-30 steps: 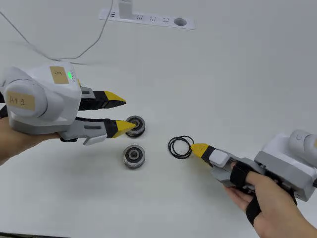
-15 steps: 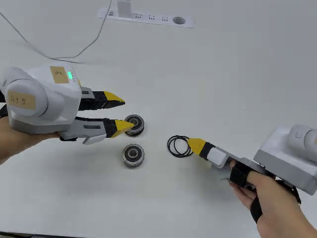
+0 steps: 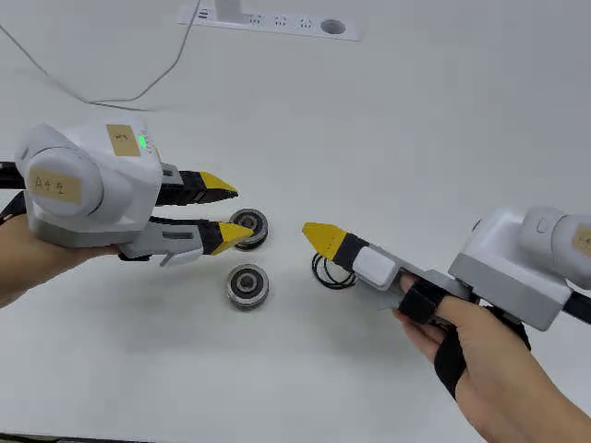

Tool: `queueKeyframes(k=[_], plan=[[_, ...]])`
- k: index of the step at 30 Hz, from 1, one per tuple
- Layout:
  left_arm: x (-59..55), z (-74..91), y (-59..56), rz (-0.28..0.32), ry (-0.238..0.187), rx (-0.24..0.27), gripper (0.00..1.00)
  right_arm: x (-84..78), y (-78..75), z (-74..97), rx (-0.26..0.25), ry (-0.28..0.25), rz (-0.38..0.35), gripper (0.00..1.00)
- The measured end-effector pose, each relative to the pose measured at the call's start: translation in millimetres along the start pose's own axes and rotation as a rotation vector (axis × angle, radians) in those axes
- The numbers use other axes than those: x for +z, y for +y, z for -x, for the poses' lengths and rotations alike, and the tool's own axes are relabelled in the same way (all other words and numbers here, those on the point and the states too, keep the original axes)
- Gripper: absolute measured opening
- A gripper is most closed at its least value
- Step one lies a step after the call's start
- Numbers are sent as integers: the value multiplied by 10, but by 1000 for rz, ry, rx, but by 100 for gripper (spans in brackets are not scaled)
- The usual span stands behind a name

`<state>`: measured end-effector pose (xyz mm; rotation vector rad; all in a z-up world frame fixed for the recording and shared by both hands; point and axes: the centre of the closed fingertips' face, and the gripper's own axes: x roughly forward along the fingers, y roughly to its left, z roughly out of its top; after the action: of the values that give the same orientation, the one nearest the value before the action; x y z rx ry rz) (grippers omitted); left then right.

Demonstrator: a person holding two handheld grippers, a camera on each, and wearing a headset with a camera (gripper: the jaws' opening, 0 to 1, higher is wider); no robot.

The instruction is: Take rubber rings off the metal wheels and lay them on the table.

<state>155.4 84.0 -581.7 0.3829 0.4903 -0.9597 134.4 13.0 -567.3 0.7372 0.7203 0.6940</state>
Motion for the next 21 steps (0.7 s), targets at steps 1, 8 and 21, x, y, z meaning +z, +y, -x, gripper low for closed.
queueKeyframes(k=[1,8,21], plan=[[-6,-8,-3,1,2,-4,26,-4,5,-10,4,3,0,37],[-57,-59,-1,9,13,-13,23,-25,72,-98,41,26,9,44],[-96,-92,-37,8,24,-32,19,-65,127,-194,57,50,21,45]])
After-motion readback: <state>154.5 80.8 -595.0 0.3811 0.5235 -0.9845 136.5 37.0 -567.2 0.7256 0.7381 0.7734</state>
